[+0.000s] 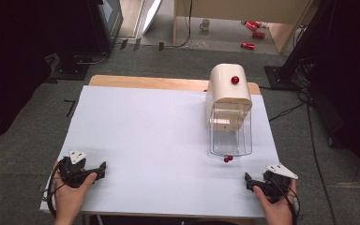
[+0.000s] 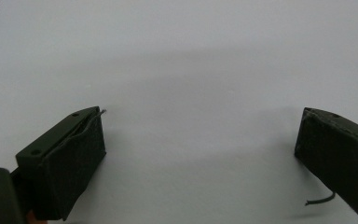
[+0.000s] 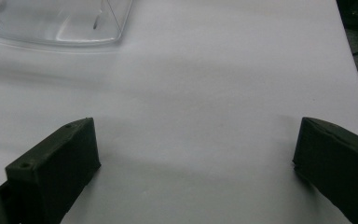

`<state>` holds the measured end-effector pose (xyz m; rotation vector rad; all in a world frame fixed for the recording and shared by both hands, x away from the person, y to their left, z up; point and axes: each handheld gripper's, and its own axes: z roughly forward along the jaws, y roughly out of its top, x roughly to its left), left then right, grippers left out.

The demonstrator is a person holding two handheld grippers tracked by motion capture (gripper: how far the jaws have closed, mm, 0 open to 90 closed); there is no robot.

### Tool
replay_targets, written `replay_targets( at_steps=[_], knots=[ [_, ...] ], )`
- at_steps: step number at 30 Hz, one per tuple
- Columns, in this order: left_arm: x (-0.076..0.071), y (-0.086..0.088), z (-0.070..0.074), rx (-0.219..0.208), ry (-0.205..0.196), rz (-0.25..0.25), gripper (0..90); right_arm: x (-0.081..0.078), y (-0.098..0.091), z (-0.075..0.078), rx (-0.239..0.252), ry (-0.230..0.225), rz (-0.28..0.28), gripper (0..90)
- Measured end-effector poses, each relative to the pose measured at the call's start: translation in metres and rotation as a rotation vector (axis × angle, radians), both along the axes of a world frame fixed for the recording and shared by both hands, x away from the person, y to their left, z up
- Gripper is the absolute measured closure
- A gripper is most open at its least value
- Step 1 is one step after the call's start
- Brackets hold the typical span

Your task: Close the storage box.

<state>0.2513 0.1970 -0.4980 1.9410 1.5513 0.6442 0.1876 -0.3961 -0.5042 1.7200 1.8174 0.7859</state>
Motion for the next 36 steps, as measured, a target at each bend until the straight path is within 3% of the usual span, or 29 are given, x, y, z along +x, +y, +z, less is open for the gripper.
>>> replay_targets(
  at_steps=[3, 5, 9, 17, 24, 33, 36],
  knots=[
    [0.000, 0.000, 0.000, -0.001, 0.000, 0.000, 1.5, 0.000, -0.001, 0.000, 0.005, -0.002, 0.003, 0.0],
    [0.000, 0.000, 0.000, -0.001, -0.001, 0.001, 1.5, -0.001, -0.003, 0.002, 0.048, -0.018, -0.028, 4.9],
    [0.000, 0.000, 0.000, -0.001, 0.000, 0.000, 1.5, -0.006, -0.001, 0.007, 0.064, -0.051, -0.051, 12.8],
    [0.000, 0.000, 0.000, 0.000, -0.001, 0.000, 1.6, -0.015, 0.022, 0.030, 0.077, -0.133, -0.009, 15.1],
    [0.000, 0.000, 0.000, 0.002, 0.000, -0.001, 1.6, -0.020, 0.043, 0.050, 0.134, -0.218, 0.018, 29.5],
    [0.000, 0.000, 0.000, 0.001, 0.000, -0.001, 1.5, -0.014, 0.069, 0.051, 0.147, -0.224, 0.075, 40.3],
    [0.000, 0.000, 0.000, 0.000, -0.001, 0.000, 1.6, -0.011, 0.073, 0.051, 0.145, -0.223, 0.064, 43.5]
  ],
)
